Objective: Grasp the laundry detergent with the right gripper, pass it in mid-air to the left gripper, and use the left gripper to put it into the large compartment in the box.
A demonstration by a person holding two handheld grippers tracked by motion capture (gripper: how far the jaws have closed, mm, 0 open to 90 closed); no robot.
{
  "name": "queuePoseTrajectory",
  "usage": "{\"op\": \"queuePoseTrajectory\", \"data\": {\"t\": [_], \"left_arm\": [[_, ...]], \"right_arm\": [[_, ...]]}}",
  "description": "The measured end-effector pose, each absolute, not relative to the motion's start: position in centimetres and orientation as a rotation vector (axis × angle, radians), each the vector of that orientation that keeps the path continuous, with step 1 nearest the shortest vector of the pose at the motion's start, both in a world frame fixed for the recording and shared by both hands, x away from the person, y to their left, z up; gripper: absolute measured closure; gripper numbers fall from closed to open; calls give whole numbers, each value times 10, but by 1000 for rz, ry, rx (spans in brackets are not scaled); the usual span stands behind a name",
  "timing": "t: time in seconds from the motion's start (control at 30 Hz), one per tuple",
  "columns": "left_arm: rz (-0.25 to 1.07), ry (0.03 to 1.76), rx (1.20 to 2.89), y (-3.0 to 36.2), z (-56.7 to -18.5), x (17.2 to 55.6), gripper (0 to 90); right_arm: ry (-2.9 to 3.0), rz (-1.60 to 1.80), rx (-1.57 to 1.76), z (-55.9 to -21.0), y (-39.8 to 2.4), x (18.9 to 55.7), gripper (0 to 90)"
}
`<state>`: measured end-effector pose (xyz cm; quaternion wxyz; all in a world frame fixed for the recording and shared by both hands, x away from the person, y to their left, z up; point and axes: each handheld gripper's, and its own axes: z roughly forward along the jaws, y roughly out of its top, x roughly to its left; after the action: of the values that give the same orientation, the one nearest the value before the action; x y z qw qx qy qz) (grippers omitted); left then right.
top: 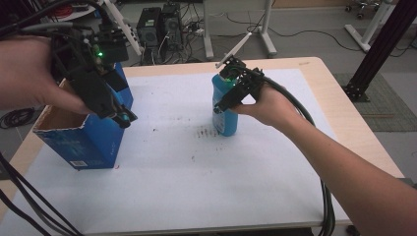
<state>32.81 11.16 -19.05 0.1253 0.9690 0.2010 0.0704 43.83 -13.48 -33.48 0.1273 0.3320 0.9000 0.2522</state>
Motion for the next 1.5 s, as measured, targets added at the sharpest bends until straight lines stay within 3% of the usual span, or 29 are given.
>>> {"op": "queuePoseTrajectory", "data": {"t": [0.43, 1.27, 1.33, 1.5], "left_arm": [[202, 587, 2826, 113, -191, 328, 204], [199, 586, 2833, 113, -192, 328, 204], [198, 588, 2829, 113, -192, 328, 204], [195, 582, 2832, 112, -192, 329, 204]], "right_arm": [[2601, 740, 956, -335, -135, 437, 320], [2582, 765, 976, -335, -136, 436, 365], [2556, 783, 990, -334, -139, 436, 434], [2540, 794, 977, -333, -144, 435, 448]]}}
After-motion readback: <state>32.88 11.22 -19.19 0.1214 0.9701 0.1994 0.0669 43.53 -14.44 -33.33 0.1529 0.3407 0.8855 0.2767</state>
